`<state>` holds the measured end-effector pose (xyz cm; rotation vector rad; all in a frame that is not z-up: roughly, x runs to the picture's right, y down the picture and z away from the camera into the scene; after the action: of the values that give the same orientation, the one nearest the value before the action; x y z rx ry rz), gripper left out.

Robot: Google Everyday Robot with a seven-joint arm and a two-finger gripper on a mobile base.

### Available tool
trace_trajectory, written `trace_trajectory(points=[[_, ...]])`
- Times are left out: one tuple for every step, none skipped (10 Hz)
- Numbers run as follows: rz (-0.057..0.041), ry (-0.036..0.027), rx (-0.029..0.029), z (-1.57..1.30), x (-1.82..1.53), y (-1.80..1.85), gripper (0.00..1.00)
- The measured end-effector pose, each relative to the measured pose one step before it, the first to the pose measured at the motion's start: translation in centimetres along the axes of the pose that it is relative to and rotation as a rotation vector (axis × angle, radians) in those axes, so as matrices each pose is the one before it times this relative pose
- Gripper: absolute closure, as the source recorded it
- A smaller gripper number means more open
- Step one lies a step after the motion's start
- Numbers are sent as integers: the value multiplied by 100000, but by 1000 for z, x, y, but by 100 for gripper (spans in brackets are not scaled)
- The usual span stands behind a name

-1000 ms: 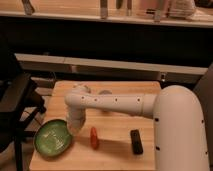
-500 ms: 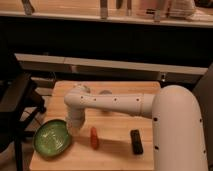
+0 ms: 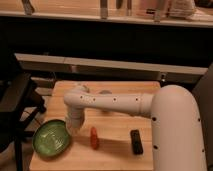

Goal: Push the ceramic bowl across the table

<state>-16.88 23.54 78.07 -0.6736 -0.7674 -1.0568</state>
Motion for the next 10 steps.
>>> trace_trajectory(points=[[-511, -137, -143, 25, -62, -122, 99], [-285, -121, -43, 17, -50, -92, 99], [-246, -173, -145, 5, -30, -54, 99], [-92, -131, -65, 14, -21, -32, 99], [-231, -161, -38, 21, -27, -68, 99], [-374, -214, -65, 43, -47, -95, 99], [-276, -128, -114, 18, -34, -53, 99], [-251, -93, -92, -3, -27, -50, 99], [-341, -174, -158, 17, -54, -59, 99], [-211, -153, 22, -35, -76, -124, 99]])
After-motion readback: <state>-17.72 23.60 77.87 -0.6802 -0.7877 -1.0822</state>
